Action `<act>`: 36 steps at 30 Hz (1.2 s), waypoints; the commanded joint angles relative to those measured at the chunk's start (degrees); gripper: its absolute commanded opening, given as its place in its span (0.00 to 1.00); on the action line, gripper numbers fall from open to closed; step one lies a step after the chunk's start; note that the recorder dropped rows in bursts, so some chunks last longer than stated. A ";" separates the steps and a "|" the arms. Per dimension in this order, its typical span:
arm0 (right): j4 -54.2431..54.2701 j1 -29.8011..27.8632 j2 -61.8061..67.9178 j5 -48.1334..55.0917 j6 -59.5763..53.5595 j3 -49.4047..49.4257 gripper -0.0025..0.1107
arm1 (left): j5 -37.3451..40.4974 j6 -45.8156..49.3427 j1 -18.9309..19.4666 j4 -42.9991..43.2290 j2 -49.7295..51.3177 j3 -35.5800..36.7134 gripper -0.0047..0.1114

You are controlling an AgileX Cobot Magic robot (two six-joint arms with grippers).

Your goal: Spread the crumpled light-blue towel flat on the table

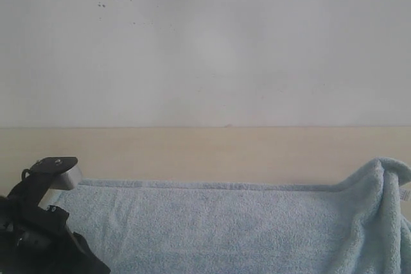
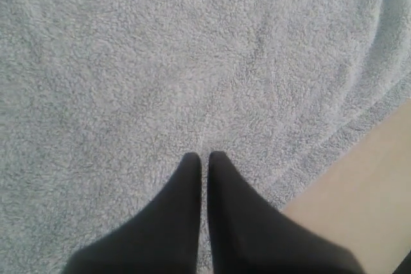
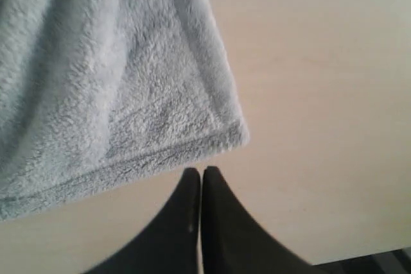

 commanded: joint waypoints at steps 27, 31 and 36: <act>-12.94 -0.43 4.99 -22.72 10.15 19.25 0.02 | 0.56 4.32 -0.14 -1.60 0.35 -0.09 0.08; -13.31 -0.43 7.77 -23.22 12.34 19.25 0.02 | 0.56 4.61 -0.14 -1.60 0.35 -0.09 0.08; -13.86 -0.43 8.55 -21.93 12.91 19.25 0.02 | 0.43 4.58 -0.14 -1.60 0.35 -0.09 0.08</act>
